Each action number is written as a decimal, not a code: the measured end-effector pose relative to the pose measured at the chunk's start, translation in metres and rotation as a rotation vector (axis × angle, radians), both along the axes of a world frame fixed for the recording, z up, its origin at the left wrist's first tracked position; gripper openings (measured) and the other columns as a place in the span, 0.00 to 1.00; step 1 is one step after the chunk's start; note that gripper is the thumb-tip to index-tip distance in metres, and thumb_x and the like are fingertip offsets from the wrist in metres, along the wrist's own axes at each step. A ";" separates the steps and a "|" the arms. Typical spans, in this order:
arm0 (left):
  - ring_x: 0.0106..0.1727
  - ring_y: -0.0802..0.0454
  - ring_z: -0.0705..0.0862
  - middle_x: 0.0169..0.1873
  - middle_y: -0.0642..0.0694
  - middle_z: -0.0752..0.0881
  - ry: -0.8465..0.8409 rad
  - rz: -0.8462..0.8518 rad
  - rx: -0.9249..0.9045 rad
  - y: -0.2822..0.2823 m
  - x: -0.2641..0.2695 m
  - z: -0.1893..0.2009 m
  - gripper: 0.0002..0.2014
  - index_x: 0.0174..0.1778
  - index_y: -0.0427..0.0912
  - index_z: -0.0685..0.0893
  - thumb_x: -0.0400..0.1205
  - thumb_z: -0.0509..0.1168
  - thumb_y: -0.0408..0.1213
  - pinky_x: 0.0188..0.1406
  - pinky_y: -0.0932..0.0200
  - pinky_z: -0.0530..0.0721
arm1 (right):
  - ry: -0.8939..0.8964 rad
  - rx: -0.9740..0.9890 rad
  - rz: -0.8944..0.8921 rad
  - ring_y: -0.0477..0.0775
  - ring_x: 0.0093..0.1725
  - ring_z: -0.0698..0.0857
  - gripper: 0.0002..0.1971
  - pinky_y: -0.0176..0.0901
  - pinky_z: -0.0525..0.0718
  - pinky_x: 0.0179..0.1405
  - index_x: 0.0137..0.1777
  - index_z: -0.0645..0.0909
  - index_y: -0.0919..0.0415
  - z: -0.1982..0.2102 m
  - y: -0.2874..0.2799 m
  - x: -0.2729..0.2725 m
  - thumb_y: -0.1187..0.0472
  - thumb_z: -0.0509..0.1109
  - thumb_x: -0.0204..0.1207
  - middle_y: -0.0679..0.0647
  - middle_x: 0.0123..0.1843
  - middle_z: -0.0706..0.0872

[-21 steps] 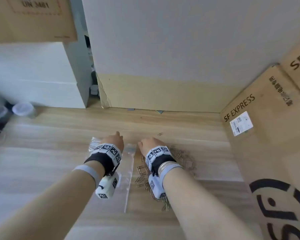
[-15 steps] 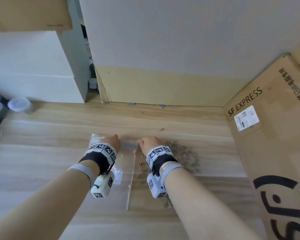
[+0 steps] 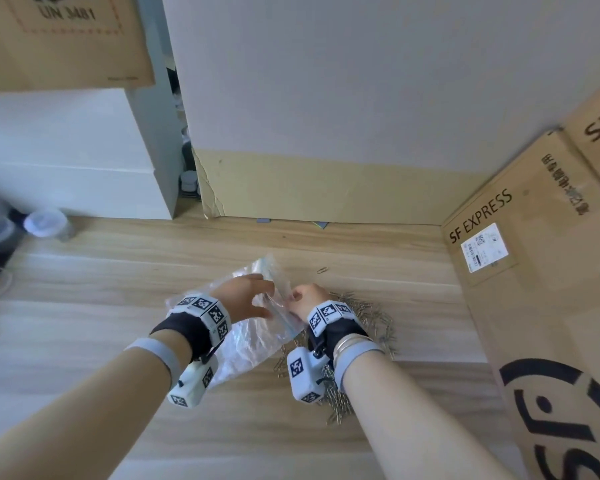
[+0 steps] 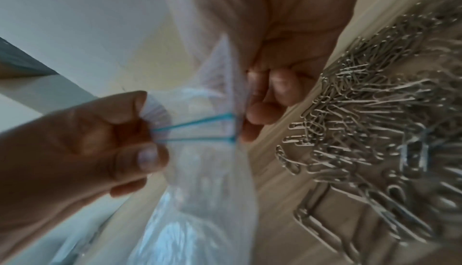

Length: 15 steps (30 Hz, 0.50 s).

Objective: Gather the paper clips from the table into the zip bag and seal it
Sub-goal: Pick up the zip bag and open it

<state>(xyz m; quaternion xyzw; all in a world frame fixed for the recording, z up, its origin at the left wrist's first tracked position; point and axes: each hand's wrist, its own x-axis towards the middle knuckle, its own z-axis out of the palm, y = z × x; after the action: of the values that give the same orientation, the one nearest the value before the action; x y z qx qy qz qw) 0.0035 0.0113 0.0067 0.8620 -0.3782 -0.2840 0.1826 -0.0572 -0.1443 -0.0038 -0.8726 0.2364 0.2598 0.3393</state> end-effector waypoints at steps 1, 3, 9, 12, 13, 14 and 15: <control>0.42 0.51 0.74 0.42 0.51 0.72 -0.030 0.022 -0.039 0.003 0.001 -0.001 0.12 0.46 0.44 0.80 0.72 0.72 0.45 0.42 0.62 0.71 | 0.014 -0.030 -0.002 0.57 0.41 0.85 0.05 0.49 0.86 0.48 0.40 0.82 0.60 -0.002 -0.002 -0.003 0.59 0.69 0.74 0.56 0.39 0.87; 0.43 0.51 0.72 0.46 0.49 0.70 -0.098 0.068 -0.108 0.010 0.002 -0.002 0.10 0.36 0.46 0.78 0.70 0.74 0.43 0.43 0.61 0.71 | 0.048 -0.076 -0.028 0.56 0.39 0.84 0.12 0.49 0.85 0.47 0.30 0.75 0.59 -0.007 -0.008 -0.011 0.62 0.68 0.75 0.55 0.33 0.83; 0.43 0.53 0.81 0.61 0.59 0.69 -0.060 0.142 -0.254 0.025 -0.005 -0.009 0.20 0.24 0.55 0.70 0.67 0.77 0.37 0.47 0.55 0.83 | -0.166 -0.057 -0.069 0.48 0.37 0.80 0.17 0.37 0.79 0.38 0.58 0.79 0.60 -0.013 -0.024 -0.043 0.48 0.58 0.81 0.51 0.43 0.83; 0.44 0.50 0.85 0.63 0.60 0.69 -0.052 0.198 -0.314 0.027 -0.012 -0.020 0.14 0.27 0.49 0.76 0.67 0.77 0.35 0.48 0.52 0.86 | -0.134 -0.310 -0.061 0.61 0.75 0.64 0.27 0.65 0.67 0.72 0.72 0.64 0.41 -0.028 -0.046 -0.063 0.38 0.62 0.73 0.51 0.78 0.63; 0.47 0.49 0.86 0.65 0.59 0.69 -0.045 0.204 -0.342 0.027 -0.015 -0.024 0.13 0.28 0.49 0.77 0.67 0.77 0.35 0.49 0.53 0.87 | -0.069 -0.326 -0.048 0.64 0.79 0.53 0.35 0.71 0.56 0.74 0.74 0.56 0.36 -0.032 -0.052 -0.070 0.35 0.66 0.69 0.48 0.82 0.53; 0.49 0.48 0.86 0.67 0.57 0.69 -0.039 0.206 -0.370 0.026 -0.018 -0.028 0.15 0.28 0.52 0.76 0.67 0.77 0.34 0.50 0.53 0.87 | -0.012 -0.319 -0.025 0.66 0.80 0.45 0.43 0.74 0.49 0.74 0.76 0.49 0.33 -0.037 -0.055 -0.076 0.33 0.68 0.64 0.47 0.83 0.44; 0.51 0.47 0.87 0.69 0.54 0.70 -0.030 0.209 -0.397 0.025 -0.021 -0.031 0.19 0.27 0.57 0.72 0.67 0.77 0.33 0.51 0.53 0.87 | 0.034 -0.310 0.013 0.67 0.80 0.40 0.49 0.76 0.46 0.73 0.75 0.43 0.31 -0.041 -0.058 -0.080 0.31 0.70 0.60 0.47 0.83 0.38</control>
<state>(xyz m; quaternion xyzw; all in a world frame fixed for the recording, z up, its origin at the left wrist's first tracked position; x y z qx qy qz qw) -0.0174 0.0367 -0.0244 0.8478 -0.3378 -0.1708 0.3714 -0.1372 -0.2020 -0.0443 -0.9114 0.2739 0.2371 0.1950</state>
